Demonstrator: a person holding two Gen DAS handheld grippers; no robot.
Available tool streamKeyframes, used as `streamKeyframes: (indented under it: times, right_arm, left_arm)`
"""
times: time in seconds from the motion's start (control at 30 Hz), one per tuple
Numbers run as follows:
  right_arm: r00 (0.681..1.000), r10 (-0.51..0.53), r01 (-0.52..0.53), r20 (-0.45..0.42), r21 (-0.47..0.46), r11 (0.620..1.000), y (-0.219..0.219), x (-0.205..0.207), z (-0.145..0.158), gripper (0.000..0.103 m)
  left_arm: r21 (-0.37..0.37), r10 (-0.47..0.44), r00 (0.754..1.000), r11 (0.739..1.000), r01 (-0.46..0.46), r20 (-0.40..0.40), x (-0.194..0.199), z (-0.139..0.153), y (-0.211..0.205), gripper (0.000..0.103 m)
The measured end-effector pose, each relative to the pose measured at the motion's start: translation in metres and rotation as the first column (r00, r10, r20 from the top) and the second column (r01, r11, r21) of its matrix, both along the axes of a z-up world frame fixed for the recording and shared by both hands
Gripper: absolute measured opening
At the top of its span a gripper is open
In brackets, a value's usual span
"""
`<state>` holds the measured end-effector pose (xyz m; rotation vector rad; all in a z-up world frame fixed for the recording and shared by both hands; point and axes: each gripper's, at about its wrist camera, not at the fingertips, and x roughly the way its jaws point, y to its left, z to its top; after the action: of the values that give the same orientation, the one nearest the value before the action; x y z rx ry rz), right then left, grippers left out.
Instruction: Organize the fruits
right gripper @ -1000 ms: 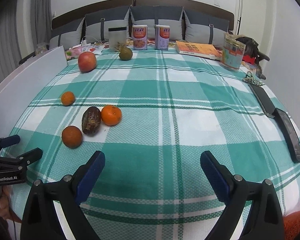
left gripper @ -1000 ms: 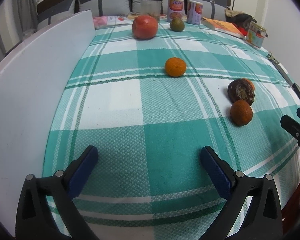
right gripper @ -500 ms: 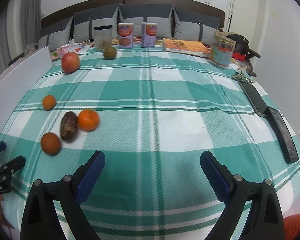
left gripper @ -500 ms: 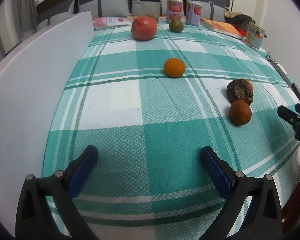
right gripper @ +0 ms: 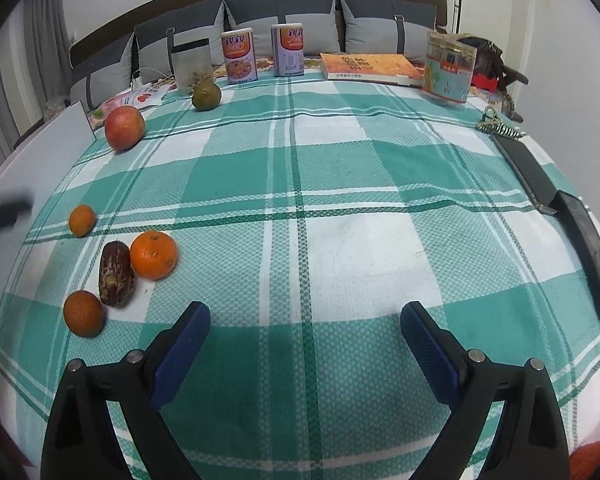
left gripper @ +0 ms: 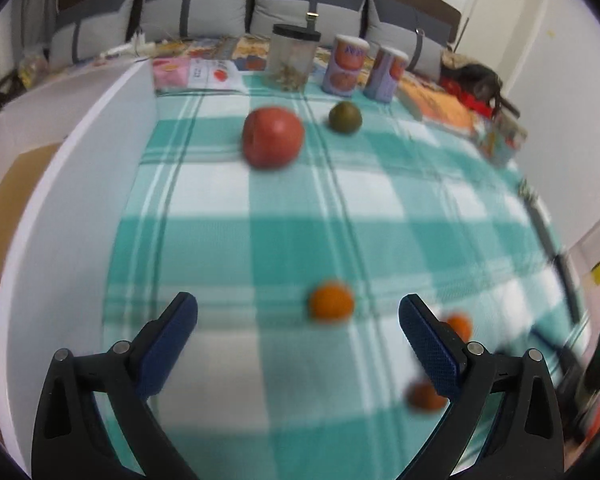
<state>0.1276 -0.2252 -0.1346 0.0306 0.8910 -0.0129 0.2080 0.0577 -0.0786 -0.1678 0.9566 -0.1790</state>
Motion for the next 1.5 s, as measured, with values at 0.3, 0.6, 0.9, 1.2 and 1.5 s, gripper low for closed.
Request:
streamKeyframes:
  times: [0.3, 0.6, 0.9, 1.2, 1.5]
  right_arm:
    - [1.000, -0.009, 0.011, -0.020, 0.071, 0.997, -0.008, 0.007, 0.001, 0.096]
    - [0.999, 0.006, -0.002, -0.038, 0.101, 0.995, -0.005, 0.008, -0.001, 0.096]
    - [0.999, 0.026, -0.021, -0.045, 0.106, 0.994, -0.003, 0.010, -0.003, 0.096]
    - [0.999, 0.020, -0.015, -0.041, 0.117, 0.993, -0.006, 0.014, -0.003, 0.096]
    - [1.000, 0.001, 0.000, -0.007, 0.132, 0.991, -0.009, 0.009, 0.007, 0.096]
  left_arm:
    - [0.140, -0.166, 0.985, 0.975, 0.171, -0.049, 0.014, -0.024, -0.043, 0.100]
    - [0.176, -0.051, 0.999, 0.983, 0.053, -0.019, 0.099, -0.008, -0.021, 0.100]
    - [0.255, 0.083, 0.996, 0.964, -0.069, -0.044, 0.171, -0.031, -0.021, 0.100]
    - [0.185, 0.064, 0.996, 0.981, -0.053, -0.055, 0.149, -0.023, -0.008, 0.057]
    - [0.000, 0.016, 0.997, 1.000, -0.016, -0.081, 0.005, 0.008, 0.017, 0.057]
